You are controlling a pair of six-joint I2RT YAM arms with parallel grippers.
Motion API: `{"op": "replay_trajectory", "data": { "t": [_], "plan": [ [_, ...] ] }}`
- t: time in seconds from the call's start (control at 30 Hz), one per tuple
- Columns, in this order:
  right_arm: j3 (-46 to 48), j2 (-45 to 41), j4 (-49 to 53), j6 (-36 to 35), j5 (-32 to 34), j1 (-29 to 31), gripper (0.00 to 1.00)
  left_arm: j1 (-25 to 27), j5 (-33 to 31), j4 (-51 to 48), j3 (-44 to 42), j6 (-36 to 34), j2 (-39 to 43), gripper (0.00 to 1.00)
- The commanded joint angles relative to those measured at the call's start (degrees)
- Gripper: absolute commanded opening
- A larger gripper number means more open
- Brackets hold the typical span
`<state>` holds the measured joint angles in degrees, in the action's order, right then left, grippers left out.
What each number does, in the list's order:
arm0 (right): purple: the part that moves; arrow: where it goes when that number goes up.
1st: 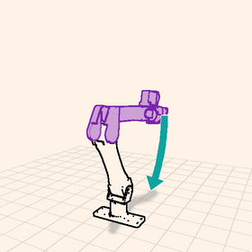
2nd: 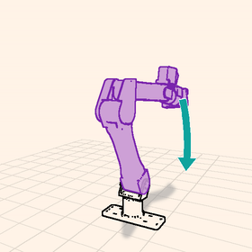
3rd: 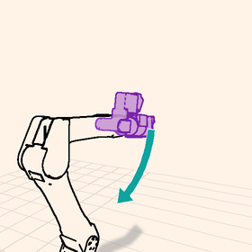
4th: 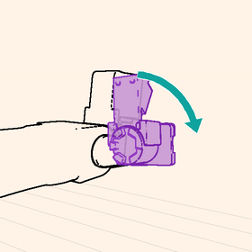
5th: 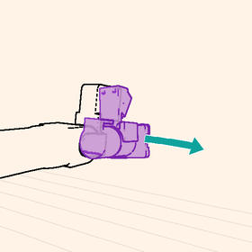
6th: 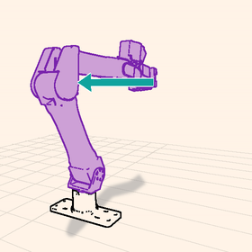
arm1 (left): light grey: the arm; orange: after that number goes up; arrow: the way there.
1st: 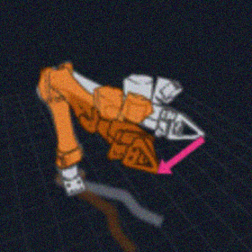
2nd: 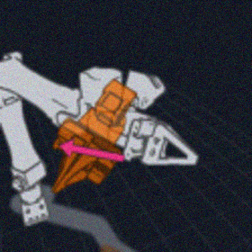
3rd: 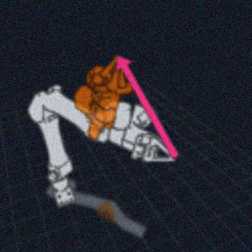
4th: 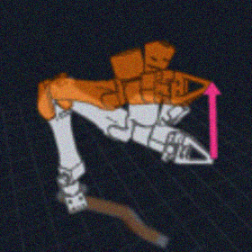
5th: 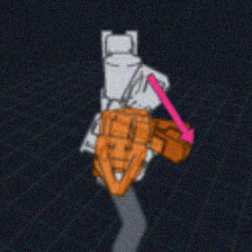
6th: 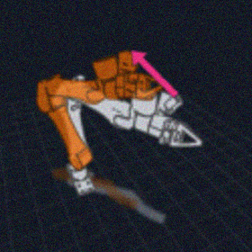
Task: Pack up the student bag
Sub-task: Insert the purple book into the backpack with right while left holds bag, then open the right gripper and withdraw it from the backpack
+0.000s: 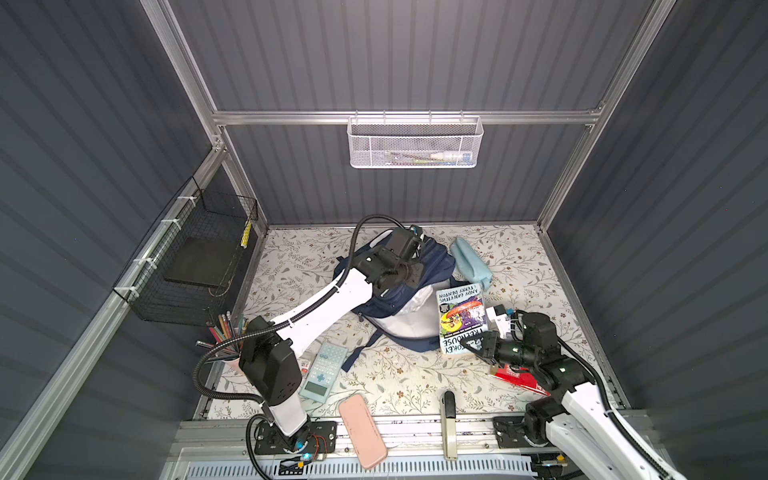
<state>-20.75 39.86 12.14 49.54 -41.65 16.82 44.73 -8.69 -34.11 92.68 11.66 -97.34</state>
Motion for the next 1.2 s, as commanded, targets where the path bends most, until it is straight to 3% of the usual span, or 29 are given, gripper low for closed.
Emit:
{"op": "replay_trajectory", "data": {
  "t": [0.0, 0.17, 0.5, 0.77, 0.97, 1.17],
  "plan": [
    [-1.8, 4.8, -12.2, 1.2, 2.5, 2.7, 0.0, 0.6, 4.6, 0.7, 2.8, 1.2, 1.4, 0.0],
    [-5.1, 15.9, -24.6, 1.3, 3.7, 8.1, 0.0, -0.8, 6.5, -0.1, 4.5, 1.1, 1.5, 0.0],
    [-18.8, 48.3, -54.2, 7.7, 7.0, 13.2, 0.0, -3.1, 9.3, -1.0, 8.3, 2.8, 1.1, 0.0],
    [-25.6, 62.5, -64.9, 16.6, 28.2, 17.5, 0.0, -4.6, 12.6, -2.0, 12.1, 3.4, -0.4, 0.0],
    [-35.2, 67.8, -56.1, 16.6, 40.4, 22.1, 0.0, -4.7, 15.6, -1.3, 12.5, 4.6, -1.4, 0.0],
    [-44.2, 72.9, -49.5, 16.8, 44.7, 24.7, 0.01, -4.8, 16.4, -1.6, 12.3, 5.0, -1.2, 0.0]
  ]
}}
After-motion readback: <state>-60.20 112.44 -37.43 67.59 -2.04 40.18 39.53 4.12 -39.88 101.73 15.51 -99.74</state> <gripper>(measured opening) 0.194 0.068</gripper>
